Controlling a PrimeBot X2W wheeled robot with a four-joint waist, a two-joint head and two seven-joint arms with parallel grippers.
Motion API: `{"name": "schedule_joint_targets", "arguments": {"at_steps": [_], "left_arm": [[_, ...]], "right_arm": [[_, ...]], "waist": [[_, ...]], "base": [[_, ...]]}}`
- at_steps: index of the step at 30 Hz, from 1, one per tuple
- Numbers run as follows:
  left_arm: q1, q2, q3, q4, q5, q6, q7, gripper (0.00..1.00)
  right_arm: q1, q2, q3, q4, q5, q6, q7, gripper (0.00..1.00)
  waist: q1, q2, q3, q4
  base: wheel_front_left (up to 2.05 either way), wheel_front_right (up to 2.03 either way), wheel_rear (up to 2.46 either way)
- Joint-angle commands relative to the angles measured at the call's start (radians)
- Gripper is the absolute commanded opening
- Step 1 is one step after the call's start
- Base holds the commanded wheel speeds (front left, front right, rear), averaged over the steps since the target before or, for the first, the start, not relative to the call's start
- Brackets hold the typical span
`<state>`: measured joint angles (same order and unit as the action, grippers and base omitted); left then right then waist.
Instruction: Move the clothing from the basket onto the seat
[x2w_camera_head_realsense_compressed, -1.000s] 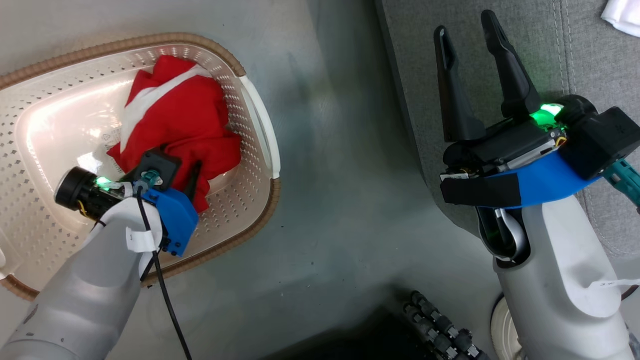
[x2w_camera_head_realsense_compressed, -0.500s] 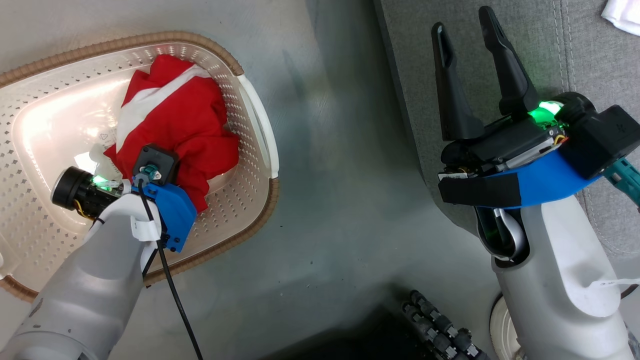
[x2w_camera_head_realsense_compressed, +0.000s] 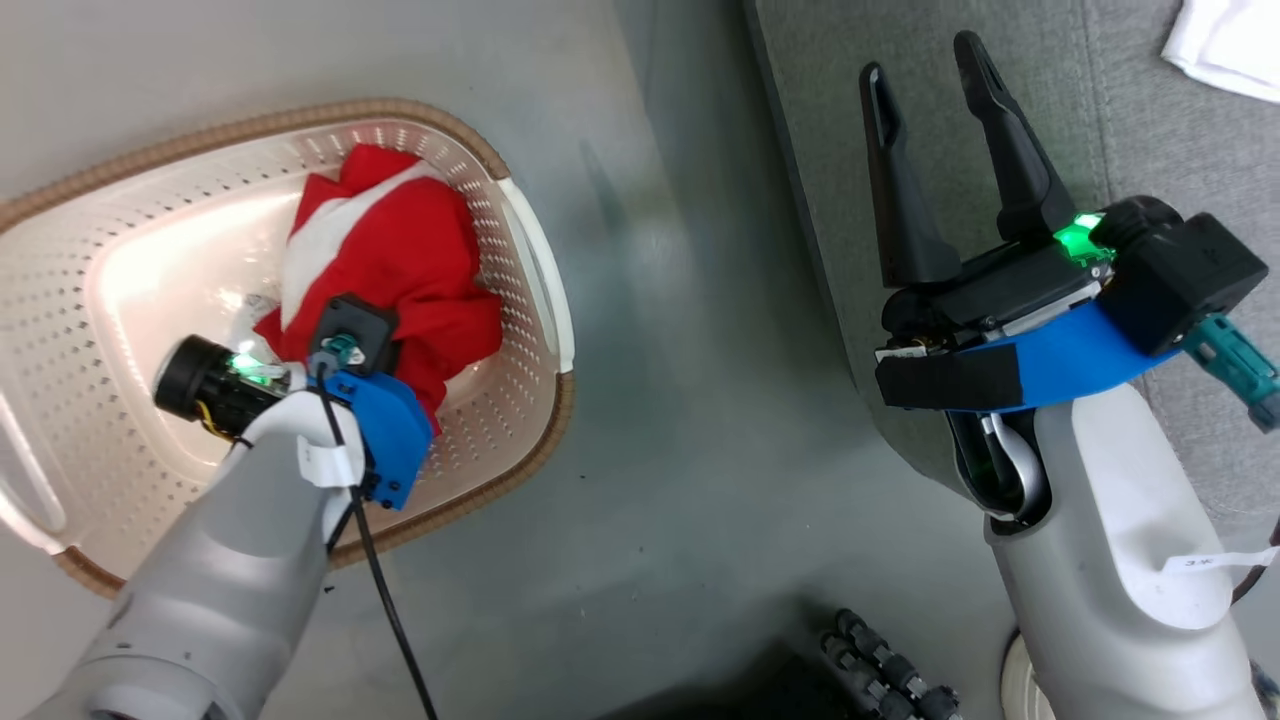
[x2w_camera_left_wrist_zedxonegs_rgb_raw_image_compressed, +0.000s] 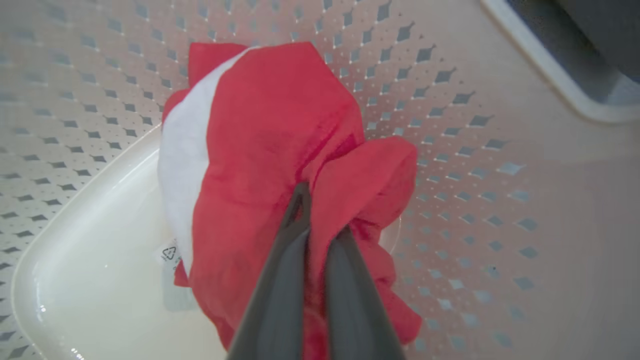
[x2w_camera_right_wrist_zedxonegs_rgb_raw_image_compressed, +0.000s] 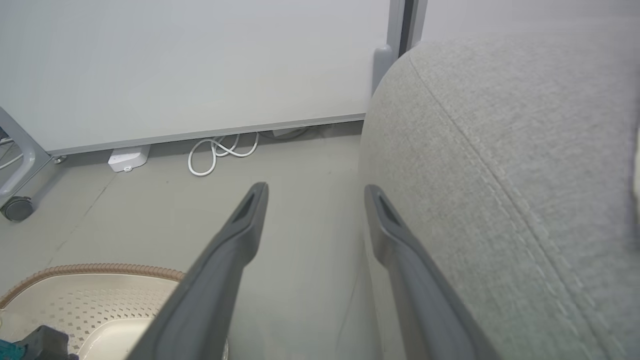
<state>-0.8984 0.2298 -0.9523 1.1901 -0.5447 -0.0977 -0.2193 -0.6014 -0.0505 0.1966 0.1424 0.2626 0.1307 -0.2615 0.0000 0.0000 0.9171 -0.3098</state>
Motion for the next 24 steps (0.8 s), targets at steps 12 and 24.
{"name": "schedule_joint_targets", "arguments": {"at_steps": [12,24], "left_arm": [[0.086,-0.097,-0.045,-0.007,-0.01,-0.027,-0.04,0.0],[0.209,-0.14,-0.043,-0.155,-0.056,-0.033,-0.047,0.0]], "right_arm": [[0.068,0.0,-0.029,0.109,-0.118,0.0,0.046,1.0],[0.228,-0.001,-0.074,0.144,-0.15,0.0,0.116,1.0]], "waist": [[0.0,0.0,-0.292,0.115],[0.0,0.0,-0.626,0.233]], "base": [[0.0,0.0,0.0],[0.0,0.0,0.0]]}}
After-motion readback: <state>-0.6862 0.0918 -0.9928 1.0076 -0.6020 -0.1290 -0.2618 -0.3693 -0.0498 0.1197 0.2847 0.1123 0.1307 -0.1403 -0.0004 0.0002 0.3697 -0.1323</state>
